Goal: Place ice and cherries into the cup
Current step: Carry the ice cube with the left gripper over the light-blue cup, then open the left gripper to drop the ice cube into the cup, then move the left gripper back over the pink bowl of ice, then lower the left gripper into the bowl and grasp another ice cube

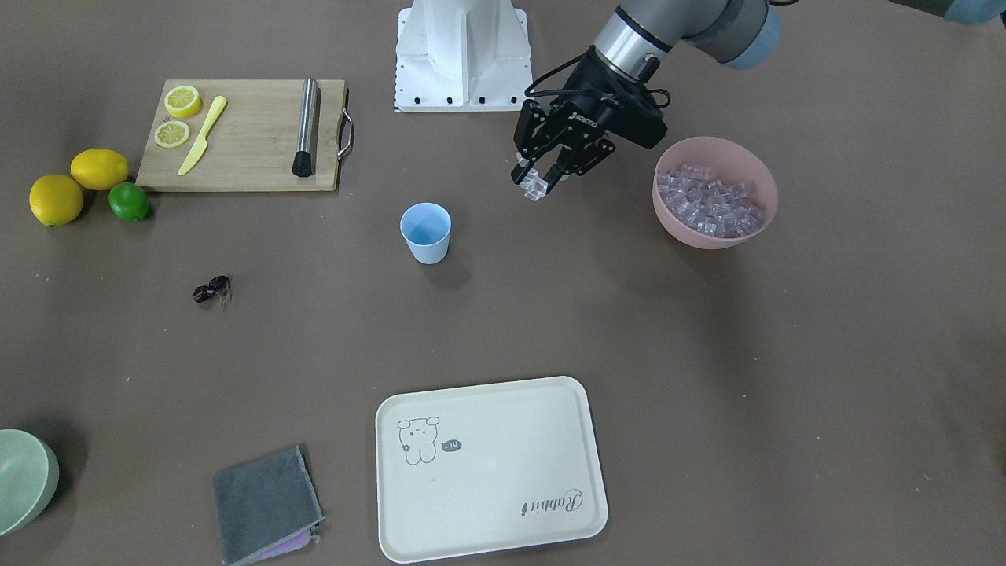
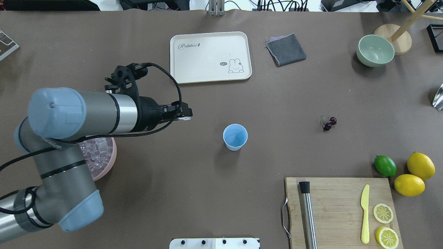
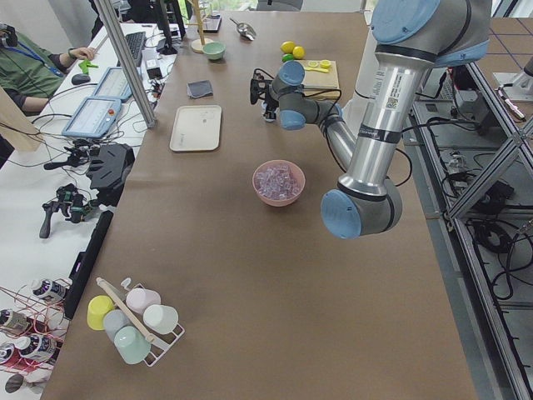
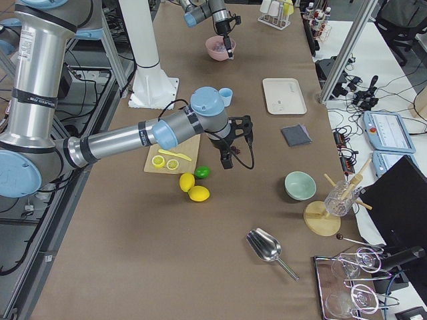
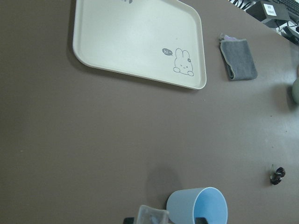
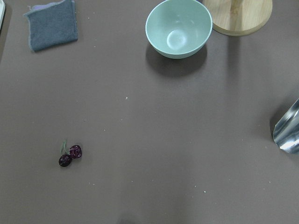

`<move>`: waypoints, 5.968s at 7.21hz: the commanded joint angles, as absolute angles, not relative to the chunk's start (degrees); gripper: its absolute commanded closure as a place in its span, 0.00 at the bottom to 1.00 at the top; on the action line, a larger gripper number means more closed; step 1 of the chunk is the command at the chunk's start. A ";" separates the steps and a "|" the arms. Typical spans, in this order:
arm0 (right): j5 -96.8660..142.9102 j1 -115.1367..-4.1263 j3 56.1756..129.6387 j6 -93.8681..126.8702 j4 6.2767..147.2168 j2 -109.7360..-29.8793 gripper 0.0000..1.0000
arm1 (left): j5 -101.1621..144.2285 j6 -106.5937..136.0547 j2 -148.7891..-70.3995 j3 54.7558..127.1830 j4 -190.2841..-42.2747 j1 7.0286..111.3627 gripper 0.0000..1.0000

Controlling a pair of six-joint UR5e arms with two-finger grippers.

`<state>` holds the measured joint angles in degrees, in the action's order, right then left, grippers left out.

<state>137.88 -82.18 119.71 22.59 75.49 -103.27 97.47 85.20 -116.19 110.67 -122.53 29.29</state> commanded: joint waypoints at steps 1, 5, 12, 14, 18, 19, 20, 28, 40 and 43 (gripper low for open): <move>137.38 -82.18 118.92 22.59 75.50 -103.27 0.00 | 88.28 85.34 -121.71 106.45 -122.52 23.14 1.00; 137.29 -82.18 116.55 22.68 75.50 -102.92 0.00 | 78.59 85.08 -130.24 95.55 -122.61 18.29 1.00; 137.11 -82.18 116.02 22.68 75.41 -103.71 0.00 | 77.08 84.29 -127.88 98.00 -122.70 16.52 0.50; 137.11 -82.18 116.02 22.59 75.41 -103.71 0.00 | 76.73 84.46 -128.14 98.17 -122.70 16.44 0.03; 137.11 -82.18 116.02 22.59 75.41 -103.71 0.00 | 77.08 82.89 -124.83 102.11 -121.82 16.52 0.03; 137.11 -82.18 116.02 22.59 75.41 -103.71 0.00 | 77.17 79.23 -123.06 107.61 -115.29 16.70 0.03; 137.11 -82.18 116.02 22.59 75.41 -103.71 0.00 | 77.17 76.93 -120.70 113.58 -105.83 16.96 0.03; 137.02 -82.18 116.02 22.59 75.32 -103.71 0.00 | 102.38 41.97 -93.64 122.27 -109.21 35.57 0.05; 136.93 -82.09 116.02 22.50 74.62 -103.45 0.00 | 109.69 50.76 -91.67 111.53 -119.97 41.22 0.28; 136.93 -82.00 116.02 22.59 74.62 -103.45 0.00 | 109.60 58.61 -92.20 110.14 -122.42 40.61 0.28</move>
<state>136.93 -82.02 116.02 22.56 74.67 -103.45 109.63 55.80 -92.11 110.95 -121.28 40.81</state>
